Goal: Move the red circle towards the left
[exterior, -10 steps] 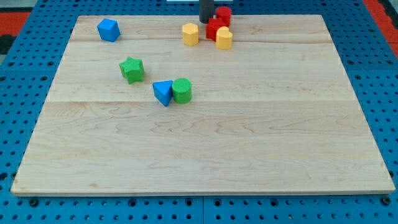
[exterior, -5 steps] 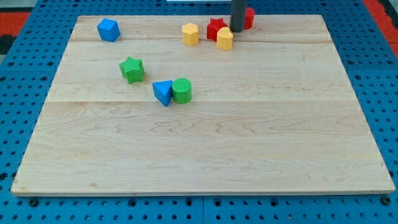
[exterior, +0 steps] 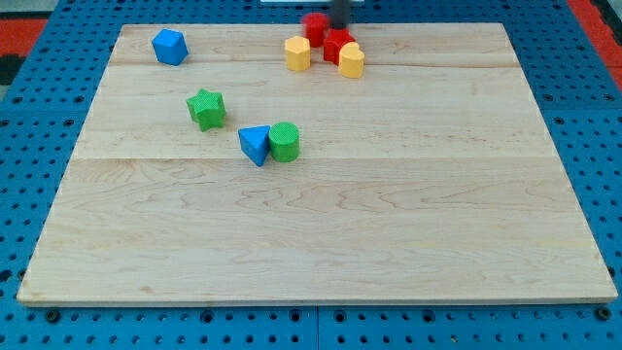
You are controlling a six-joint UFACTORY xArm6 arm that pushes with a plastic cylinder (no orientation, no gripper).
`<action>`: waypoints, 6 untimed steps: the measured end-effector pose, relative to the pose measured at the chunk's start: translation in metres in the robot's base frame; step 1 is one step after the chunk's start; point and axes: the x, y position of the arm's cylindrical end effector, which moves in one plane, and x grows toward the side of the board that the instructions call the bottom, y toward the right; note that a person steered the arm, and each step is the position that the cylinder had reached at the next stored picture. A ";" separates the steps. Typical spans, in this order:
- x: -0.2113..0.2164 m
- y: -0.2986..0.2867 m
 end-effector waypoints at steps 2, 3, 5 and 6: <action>0.024 -0.025; 0.096 -0.066; 0.133 -0.272; 0.119 -0.288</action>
